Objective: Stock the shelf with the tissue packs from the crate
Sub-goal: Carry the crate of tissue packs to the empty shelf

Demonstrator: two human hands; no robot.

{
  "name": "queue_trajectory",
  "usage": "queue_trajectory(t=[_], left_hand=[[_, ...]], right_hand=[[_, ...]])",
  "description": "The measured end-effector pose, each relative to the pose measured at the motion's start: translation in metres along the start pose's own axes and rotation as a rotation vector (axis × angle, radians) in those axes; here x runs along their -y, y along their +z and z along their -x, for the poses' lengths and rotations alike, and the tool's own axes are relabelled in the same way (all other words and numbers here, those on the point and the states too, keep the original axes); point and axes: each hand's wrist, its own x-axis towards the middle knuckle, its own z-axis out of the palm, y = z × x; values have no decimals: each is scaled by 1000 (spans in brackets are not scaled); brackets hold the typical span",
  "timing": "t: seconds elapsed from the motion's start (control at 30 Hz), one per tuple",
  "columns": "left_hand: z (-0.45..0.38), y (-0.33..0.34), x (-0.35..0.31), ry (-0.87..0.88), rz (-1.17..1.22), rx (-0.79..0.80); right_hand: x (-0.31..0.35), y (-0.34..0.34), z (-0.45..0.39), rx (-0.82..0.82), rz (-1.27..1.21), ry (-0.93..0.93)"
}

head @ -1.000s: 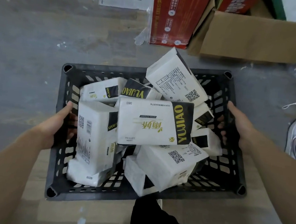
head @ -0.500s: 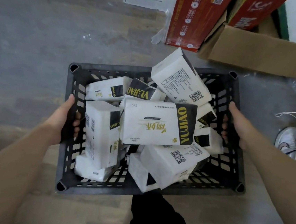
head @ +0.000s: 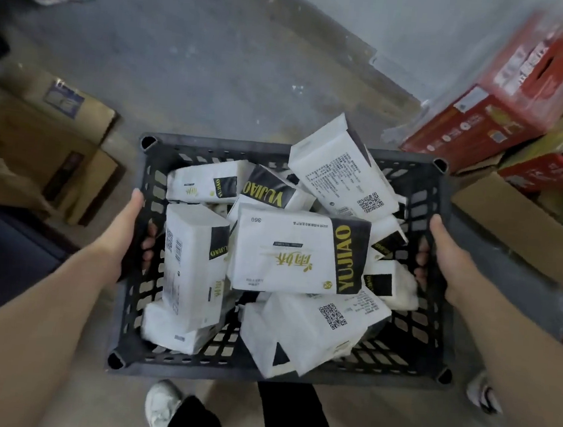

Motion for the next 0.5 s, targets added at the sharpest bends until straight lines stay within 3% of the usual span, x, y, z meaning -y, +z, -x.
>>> queue_trajectory(t=[0.27, 0.5], left_hand=[[98, -119, 73, -64, 254, -134], [178, -220, 171, -98, 478, -223]], right_hand=[[53, 68, 120, 145, 245, -152], [58, 139, 241, 279, 426, -280]])
